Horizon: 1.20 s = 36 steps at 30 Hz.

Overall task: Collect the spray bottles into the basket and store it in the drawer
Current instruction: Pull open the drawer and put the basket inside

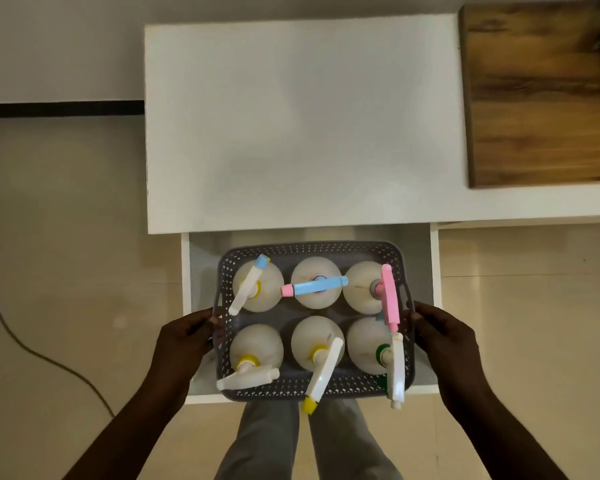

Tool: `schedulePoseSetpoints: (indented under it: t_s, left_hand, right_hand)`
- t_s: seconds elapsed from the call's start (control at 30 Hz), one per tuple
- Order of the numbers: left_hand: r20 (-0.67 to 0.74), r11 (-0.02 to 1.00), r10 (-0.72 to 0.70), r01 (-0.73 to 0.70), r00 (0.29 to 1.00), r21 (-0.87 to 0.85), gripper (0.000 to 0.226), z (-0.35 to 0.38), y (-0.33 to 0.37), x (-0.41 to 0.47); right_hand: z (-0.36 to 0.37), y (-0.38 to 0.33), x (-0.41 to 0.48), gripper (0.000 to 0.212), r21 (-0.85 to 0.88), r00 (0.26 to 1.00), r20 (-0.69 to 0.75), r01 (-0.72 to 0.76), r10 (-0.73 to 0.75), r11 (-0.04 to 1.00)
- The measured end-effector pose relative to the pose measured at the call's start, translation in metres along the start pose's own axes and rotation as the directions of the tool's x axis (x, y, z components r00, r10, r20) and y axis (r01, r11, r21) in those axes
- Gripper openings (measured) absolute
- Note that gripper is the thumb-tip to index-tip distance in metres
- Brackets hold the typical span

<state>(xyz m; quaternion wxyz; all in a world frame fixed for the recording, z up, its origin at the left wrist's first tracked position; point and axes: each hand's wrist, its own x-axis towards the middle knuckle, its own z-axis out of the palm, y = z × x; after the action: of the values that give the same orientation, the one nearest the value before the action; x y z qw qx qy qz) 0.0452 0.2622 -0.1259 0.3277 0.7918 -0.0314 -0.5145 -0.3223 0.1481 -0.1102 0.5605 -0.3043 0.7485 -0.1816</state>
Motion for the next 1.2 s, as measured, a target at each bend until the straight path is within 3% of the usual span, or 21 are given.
schedulePoseSetpoints:
  t_s: [0.1, 0.37, 0.7, 1.2]
  left_hand:
    - [-0.042, 0.999, -0.028, 0.030, 0.999, 0.036, 0.043, 0.007, -0.016, 0.023]
    - [-0.071, 0.989, -0.023, 0.033, 0.997, 0.144, 0.021, 0.041, -0.034, 0.083]
    - [-0.087, 0.972, -0.054, 0.072, 0.995, 0.222, 0.025, 0.065, -0.053, 0.148]
    - [-0.100, 0.961, -0.094, 0.116, 0.991, 0.252, 0.028, 0.075, -0.073, 0.179]
  right_hand:
    - [0.010, 0.015, 0.016, 0.026, -0.016, 1.000, -0.017, -0.014, 0.014, 1.000]
    - [0.042, 0.052, 0.069, 0.024, -0.046, 0.996, -0.038, -0.081, 0.079, 0.996]
    - [0.072, 0.071, 0.126, 0.030, -0.080, 0.992, -0.056, -0.115, 0.111, 0.990]
    - [0.082, 0.082, 0.158, 0.030, -0.101, 0.992, -0.051, -0.123, 0.118, 0.987]
